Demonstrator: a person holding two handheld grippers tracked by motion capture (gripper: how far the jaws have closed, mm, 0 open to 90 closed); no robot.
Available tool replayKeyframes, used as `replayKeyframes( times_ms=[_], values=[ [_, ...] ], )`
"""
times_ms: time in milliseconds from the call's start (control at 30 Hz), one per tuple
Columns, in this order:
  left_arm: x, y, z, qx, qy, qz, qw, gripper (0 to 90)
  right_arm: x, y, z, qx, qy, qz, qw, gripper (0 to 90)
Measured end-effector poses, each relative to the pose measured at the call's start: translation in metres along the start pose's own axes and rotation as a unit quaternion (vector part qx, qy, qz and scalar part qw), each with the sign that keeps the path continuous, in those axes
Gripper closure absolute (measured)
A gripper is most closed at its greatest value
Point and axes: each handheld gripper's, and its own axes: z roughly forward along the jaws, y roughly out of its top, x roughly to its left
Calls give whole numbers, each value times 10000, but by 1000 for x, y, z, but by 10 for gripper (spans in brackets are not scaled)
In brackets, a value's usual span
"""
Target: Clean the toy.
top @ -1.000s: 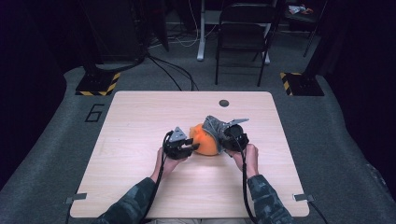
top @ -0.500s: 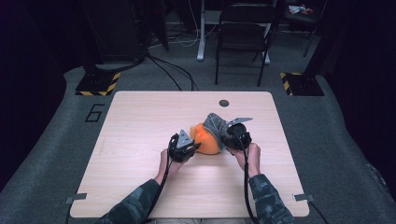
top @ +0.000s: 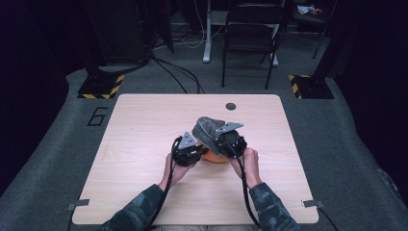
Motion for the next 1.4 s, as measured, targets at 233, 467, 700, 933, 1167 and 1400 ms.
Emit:
replayKeyframes(
  times_ms=[233, 467, 700, 933, 1167, 1400],
  values=[
    [6, -2, 1, 55, -25, -76, 10000, 789, -14, -7, 2, 136, -27, 277, 9995, 794],
    [12, -4, 2, 87, -100, -215, 9997, 777, -43, -27, 14, 420, -94, 700, 9966, 794],
    [13, -4, 1, 118, -122, -200, 9997, 774, -61, -48, 32, 786, -139, 1060, 9912, 794],
    [15, -5, 1, 88, -152, -325, 9993, 771, -66, -64, 51, 1235, -142, 1152, 9855, 793],
    [20, -7, 0, 45, -151, -490, 9987, 768, -71, -61, 43, 1210, -208, 1111, 9862, 793],
    [20, -6, 0, 18, -109, -468, 9988, 766, -67, -24, -11, 245, -121, 1066, 9939, 793]
  ],
)
